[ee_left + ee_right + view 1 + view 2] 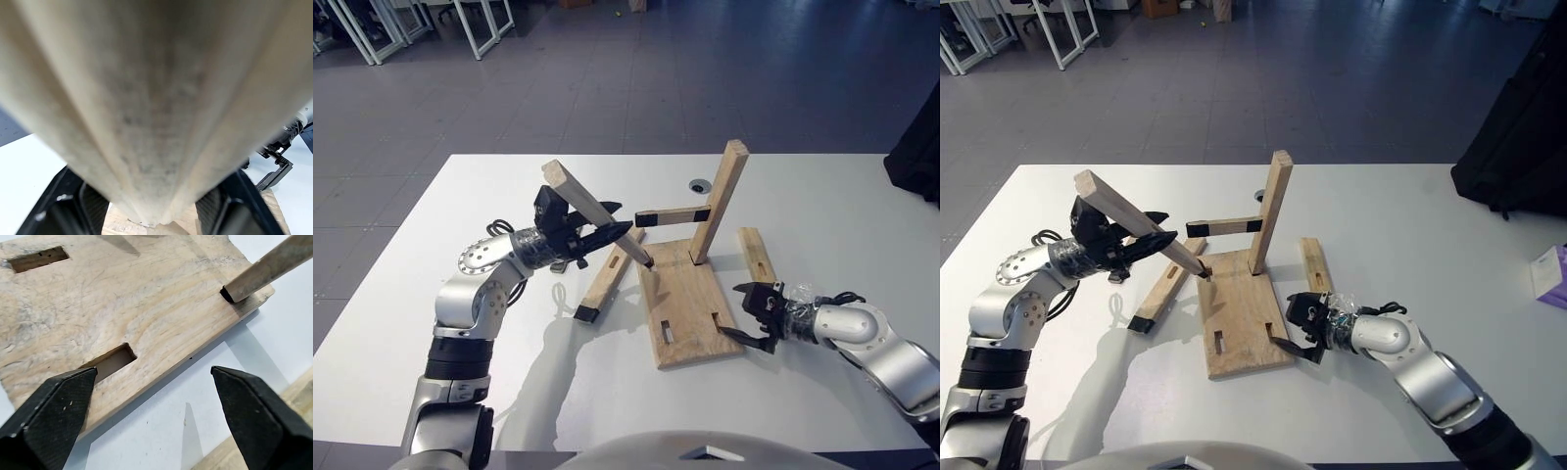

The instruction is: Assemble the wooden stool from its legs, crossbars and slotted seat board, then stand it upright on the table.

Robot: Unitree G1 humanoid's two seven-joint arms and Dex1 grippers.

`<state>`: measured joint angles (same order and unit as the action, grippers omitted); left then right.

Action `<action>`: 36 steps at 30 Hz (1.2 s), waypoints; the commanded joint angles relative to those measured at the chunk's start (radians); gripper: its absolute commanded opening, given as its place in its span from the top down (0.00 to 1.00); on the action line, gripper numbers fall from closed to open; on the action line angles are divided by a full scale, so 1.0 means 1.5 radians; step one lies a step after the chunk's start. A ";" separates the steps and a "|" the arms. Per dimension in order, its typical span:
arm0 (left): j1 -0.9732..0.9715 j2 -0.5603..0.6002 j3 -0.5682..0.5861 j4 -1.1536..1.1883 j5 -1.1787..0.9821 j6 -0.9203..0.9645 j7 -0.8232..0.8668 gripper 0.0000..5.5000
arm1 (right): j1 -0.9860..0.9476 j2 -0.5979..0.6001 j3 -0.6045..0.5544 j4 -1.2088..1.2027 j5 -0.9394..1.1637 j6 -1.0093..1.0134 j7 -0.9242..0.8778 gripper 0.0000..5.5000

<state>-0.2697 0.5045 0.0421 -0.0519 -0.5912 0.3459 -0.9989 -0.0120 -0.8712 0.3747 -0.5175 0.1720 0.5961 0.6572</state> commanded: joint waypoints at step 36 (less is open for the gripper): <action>-0.052 -0.015 -0.104 0.220 0.095 -0.112 -0.134 0.63 | 0.000 -0.048 -0.009 0.093 -0.070 -0.064 0.129 0.22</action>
<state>-0.3852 0.4586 -0.0837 0.2762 -0.5054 0.1480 -1.1933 -0.0338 -0.9440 0.3284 -0.4224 0.1184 0.4796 0.8418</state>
